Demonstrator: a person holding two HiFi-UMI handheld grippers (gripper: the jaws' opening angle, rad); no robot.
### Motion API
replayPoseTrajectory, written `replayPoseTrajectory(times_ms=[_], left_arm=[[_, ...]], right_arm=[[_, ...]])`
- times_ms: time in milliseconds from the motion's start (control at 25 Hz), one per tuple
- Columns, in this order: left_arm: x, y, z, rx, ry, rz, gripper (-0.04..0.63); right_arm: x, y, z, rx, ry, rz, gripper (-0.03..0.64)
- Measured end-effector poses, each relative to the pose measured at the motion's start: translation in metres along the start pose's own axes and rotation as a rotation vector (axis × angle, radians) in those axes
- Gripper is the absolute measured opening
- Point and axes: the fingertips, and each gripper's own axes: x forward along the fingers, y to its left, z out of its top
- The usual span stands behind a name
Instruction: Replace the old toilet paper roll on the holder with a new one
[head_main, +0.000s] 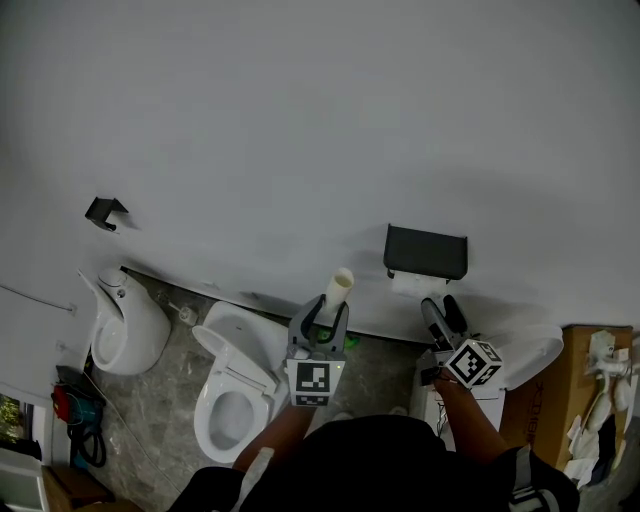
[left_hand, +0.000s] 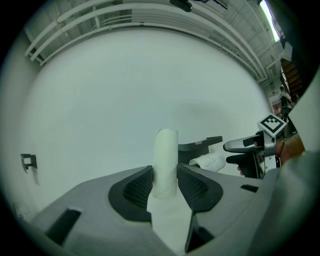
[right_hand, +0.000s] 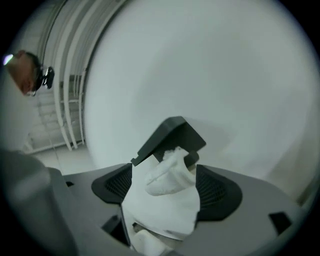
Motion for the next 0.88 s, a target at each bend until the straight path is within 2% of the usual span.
replayPoseTrajectory(times_ms=[200,360,480,600,880], left_arm=[[0.004,-0.007,-0.003,-0.041,0.005,-0.032,0.152],[0.006,-0.013,-0.002,-0.047,0.002,-0.052,0.152],[0.005,-0.015,-0.002,-0.06,0.002,-0.06,0.152],[0.005,-0.018,-0.002,-0.088,-0.004,-0.063,0.152],[-0.001,-0.023,0.001,-0.091,-0.018,-0.076,0.152]], right_arm=[[-0.016,0.032,0.025,-0.468,0.021,-0.006,0.356],[-0.019,0.044,0.031,-0.708,0.049,-0.036,0.356],[-0.022,0.051,0.032,-0.797,0.062,-0.048,0.345],[-0.029,0.057,0.036,-0.825,0.056,-0.055,0.234],[-0.039,0.063,0.044,-0.866,0.012,-0.081,0.069]])
